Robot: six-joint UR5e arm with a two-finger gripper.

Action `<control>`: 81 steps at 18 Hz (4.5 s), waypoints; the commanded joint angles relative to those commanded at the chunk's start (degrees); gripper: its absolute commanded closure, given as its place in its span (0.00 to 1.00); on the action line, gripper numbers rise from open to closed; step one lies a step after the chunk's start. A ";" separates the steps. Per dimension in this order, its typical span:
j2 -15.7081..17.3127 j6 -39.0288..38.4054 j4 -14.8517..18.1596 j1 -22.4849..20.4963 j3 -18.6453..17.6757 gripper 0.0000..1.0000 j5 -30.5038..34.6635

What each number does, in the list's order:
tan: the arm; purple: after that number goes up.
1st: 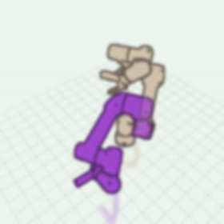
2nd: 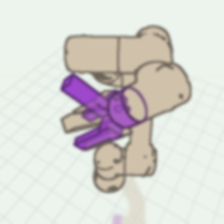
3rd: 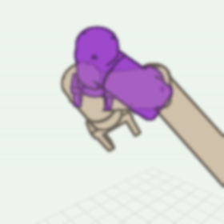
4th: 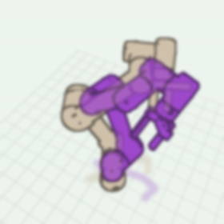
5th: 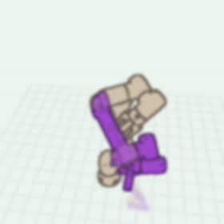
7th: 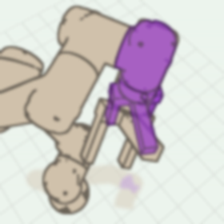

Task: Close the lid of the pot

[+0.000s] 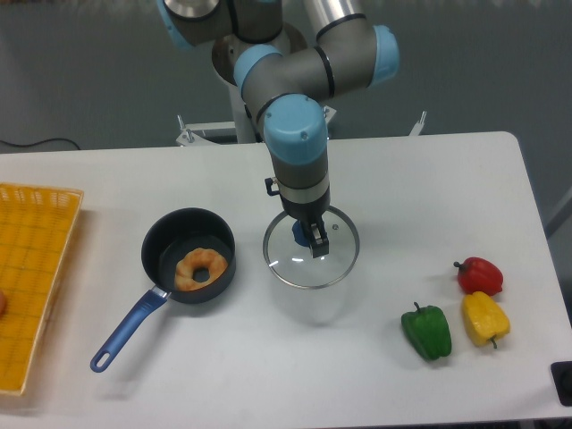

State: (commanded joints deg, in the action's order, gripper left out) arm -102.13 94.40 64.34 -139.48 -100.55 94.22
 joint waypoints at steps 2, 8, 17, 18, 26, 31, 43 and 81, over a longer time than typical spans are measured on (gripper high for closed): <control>0.79 -0.17 1.05 0.17 -0.09 0.52 0.00; 1.85 -4.47 3.08 2.46 -0.09 0.52 0.00; 1.94 -13.00 3.08 9.92 -0.62 0.53 0.00; 1.94 -13.62 2.90 10.71 -1.05 0.53 -0.09; 0.88 -20.91 2.20 16.52 -2.02 0.53 -0.88; 0.44 -22.41 2.11 18.10 -2.29 0.53 -1.05; -1.31 -25.40 -1.23 19.25 -1.94 0.53 -2.81; -3.16 -26.46 -1.32 20.57 -1.67 0.54 -2.46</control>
State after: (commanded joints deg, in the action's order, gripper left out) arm -105.29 67.94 63.02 -118.92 -102.22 91.76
